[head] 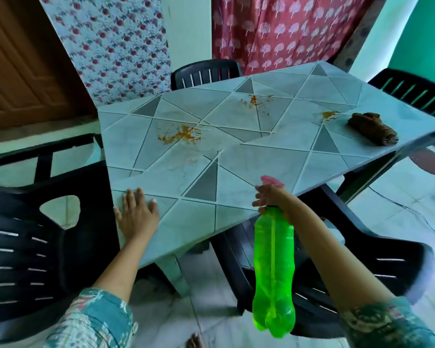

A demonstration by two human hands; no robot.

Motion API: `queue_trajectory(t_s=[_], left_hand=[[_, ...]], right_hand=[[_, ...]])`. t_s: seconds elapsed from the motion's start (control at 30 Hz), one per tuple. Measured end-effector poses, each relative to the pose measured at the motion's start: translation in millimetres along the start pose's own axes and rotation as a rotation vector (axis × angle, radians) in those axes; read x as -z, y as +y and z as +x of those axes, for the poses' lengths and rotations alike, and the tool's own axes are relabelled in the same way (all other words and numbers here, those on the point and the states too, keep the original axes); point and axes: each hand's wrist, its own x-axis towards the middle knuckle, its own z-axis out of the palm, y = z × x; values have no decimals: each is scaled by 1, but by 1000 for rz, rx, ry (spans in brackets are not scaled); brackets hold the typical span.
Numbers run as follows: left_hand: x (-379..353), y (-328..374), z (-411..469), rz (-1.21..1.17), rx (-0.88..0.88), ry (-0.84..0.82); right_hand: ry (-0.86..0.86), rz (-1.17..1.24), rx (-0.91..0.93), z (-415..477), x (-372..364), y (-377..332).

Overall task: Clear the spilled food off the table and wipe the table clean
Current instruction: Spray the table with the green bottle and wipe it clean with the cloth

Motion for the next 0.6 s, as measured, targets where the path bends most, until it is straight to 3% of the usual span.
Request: queue_trajectory(t_s=[0.17,0.37,0.6], left_hand=[[1,5,-11,-3,14,-16],[10,-3,-24,-37,2,-46],[17,-28,-36,-192,-90,-60]], right_hand=[[111,29,71,-13,24,13],[-283,-96,-64,-43,-37,59],[-498,-354,-38,-55,-106,100]])
